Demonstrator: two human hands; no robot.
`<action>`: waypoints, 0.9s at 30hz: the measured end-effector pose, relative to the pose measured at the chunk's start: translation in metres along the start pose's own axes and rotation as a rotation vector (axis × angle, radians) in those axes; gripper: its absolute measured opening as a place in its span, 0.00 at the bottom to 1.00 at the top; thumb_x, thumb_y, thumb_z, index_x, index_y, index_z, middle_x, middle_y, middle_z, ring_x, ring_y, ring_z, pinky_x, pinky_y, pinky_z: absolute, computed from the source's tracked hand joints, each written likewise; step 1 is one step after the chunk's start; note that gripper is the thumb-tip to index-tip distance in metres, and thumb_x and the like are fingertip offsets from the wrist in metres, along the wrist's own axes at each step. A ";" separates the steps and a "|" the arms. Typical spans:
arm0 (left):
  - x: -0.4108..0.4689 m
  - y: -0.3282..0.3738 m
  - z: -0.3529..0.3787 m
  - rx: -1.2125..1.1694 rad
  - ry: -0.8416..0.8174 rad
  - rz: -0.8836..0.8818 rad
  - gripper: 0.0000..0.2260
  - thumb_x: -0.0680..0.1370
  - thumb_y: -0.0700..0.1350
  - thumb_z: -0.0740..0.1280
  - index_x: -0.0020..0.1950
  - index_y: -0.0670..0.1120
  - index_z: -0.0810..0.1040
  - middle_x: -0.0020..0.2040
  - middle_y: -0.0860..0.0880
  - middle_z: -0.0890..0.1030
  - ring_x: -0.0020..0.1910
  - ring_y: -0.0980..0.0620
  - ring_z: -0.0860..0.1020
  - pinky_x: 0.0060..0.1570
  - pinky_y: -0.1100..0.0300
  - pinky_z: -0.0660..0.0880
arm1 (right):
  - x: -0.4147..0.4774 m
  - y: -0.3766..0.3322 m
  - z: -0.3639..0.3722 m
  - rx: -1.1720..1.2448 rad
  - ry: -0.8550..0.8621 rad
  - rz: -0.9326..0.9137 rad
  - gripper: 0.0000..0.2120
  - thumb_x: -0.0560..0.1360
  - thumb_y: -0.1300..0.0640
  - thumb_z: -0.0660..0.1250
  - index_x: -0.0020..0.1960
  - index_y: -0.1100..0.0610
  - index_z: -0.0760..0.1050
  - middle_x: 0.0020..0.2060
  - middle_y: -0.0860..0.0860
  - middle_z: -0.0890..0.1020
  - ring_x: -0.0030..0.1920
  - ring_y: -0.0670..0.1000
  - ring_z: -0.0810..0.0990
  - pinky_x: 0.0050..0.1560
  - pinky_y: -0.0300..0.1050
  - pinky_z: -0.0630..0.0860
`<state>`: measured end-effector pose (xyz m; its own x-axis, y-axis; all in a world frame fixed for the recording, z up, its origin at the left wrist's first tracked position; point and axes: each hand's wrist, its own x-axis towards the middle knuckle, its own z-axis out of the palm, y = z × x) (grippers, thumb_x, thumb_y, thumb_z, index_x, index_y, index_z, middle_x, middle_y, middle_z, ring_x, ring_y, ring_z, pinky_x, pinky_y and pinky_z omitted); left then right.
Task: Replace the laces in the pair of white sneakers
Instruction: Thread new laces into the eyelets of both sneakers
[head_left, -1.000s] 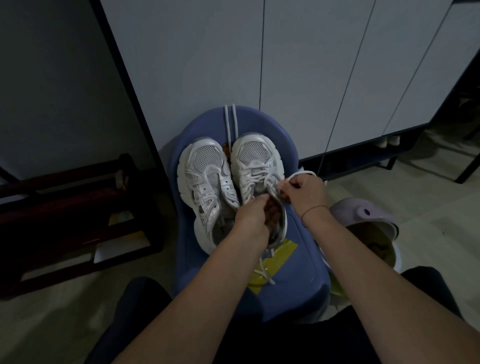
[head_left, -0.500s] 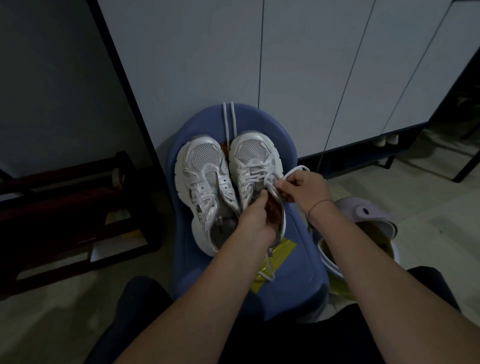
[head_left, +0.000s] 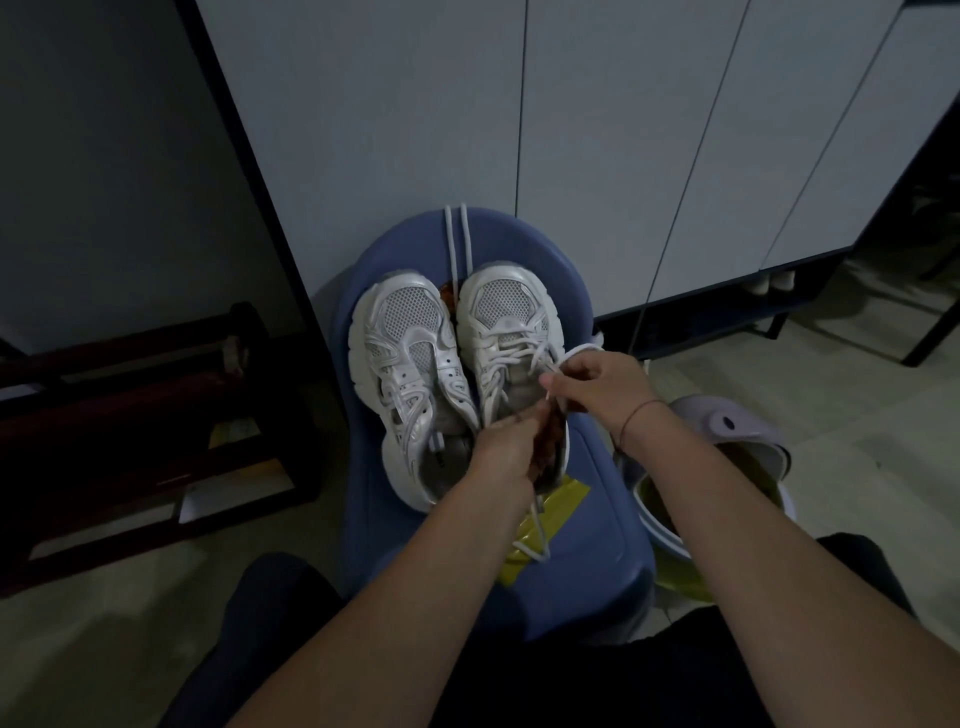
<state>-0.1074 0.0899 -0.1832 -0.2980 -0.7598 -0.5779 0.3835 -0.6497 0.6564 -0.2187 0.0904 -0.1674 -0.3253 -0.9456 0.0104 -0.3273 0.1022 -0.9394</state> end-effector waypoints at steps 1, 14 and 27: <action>-0.003 -0.003 -0.005 0.097 -0.004 0.000 0.07 0.80 0.38 0.66 0.43 0.41 0.80 0.33 0.48 0.80 0.31 0.55 0.77 0.35 0.65 0.75 | 0.000 0.002 0.000 0.044 0.002 0.004 0.09 0.71 0.62 0.72 0.35 0.64 0.76 0.23 0.48 0.74 0.22 0.39 0.70 0.27 0.29 0.69; -0.022 0.008 -0.031 0.517 -0.237 0.172 0.04 0.80 0.39 0.65 0.49 0.42 0.80 0.42 0.45 0.80 0.40 0.50 0.78 0.44 0.58 0.77 | 0.011 0.020 0.001 0.284 0.004 0.156 0.14 0.70 0.62 0.73 0.54 0.66 0.78 0.41 0.53 0.82 0.41 0.50 0.81 0.42 0.40 0.80; -0.011 0.006 -0.001 0.067 -0.071 0.084 0.05 0.78 0.44 0.69 0.47 0.42 0.81 0.39 0.46 0.82 0.39 0.50 0.80 0.46 0.58 0.77 | 0.005 0.010 0.002 0.267 -0.036 0.149 0.02 0.71 0.62 0.72 0.40 0.58 0.80 0.41 0.59 0.83 0.38 0.52 0.82 0.47 0.45 0.81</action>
<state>-0.1016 0.0944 -0.1735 -0.3296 -0.8100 -0.4850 0.3515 -0.5821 0.7333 -0.2218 0.0858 -0.1772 -0.3186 -0.9371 -0.1424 -0.0323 0.1609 -0.9864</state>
